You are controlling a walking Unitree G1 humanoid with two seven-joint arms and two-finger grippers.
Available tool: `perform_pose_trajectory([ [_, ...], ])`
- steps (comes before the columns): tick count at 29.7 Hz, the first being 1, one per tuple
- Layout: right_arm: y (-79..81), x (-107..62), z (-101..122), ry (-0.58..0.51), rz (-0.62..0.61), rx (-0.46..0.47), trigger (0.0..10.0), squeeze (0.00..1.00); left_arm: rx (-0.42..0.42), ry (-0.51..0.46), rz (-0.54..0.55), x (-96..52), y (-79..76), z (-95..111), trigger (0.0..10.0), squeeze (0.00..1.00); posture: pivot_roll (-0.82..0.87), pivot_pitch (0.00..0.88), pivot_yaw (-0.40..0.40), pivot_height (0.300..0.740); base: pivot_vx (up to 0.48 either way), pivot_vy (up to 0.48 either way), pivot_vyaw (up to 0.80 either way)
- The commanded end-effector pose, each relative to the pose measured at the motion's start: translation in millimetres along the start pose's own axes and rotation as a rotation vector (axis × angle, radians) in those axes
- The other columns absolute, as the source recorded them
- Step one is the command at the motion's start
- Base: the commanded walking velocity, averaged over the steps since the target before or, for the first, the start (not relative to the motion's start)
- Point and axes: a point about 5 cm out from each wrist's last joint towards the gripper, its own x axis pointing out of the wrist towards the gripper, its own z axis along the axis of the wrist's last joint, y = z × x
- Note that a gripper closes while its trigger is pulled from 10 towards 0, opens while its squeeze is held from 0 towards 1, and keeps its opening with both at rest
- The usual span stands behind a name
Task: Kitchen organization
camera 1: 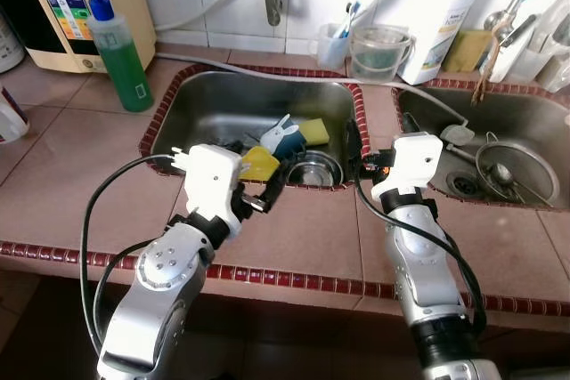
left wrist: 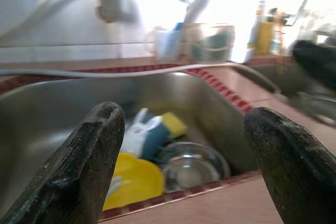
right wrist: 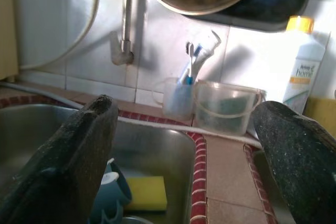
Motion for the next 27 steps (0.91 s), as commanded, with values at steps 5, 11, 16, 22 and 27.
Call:
perform_pose_trajectory([
  [5, -2.2, -9.7, -0.6, 0.004, -0.010, -0.024, 10.0, 0.00, 0.043, -0.025, 0.086, 3.8, 13.7, -1.6, 10.0, 0.00, -0.12, 0.002, -0.001, 0.740, 0.000, 0.000, 0.00],
  [11, -10.2, -14.8, 0.4, 0.020, -0.073, -0.018, 10.0, 0.00, 0.061, -0.061, 0.141, 8.7, 26.3, 2.2, 10.0, 0.00, -0.11, 0.000, -0.001, 0.740, 0.000, 0.000, 0.00],
  [16, -11.6, -13.2, 3.3, 0.012, -0.098, -0.021, 10.0, 0.00, 0.067, -0.085, 0.171, 11.6, 32.4, 3.5, 10.0, 0.00, -0.11, 0.000, -0.001, 0.740, 0.000, 0.000, 0.00],
  [22, -10.9, -14.2, 3.1, 0.018, -0.096, -0.023, 10.0, 0.00, 0.066, -0.107, 0.177, 13.8, 34.2, 3.0, 10.0, 0.00, -0.12, 0.000, -0.003, 0.740, 0.000, 0.000, 0.00],
  [27, -13.4, -16.5, 3.1, 0.026, -0.107, -0.026, 10.0, 0.00, 0.062, -0.120, 0.167, 13.0, 32.8, 1.9, 10.0, 0.00, -0.12, 0.000, -0.004, 0.740, 0.000, 0.000, 0.00],
])
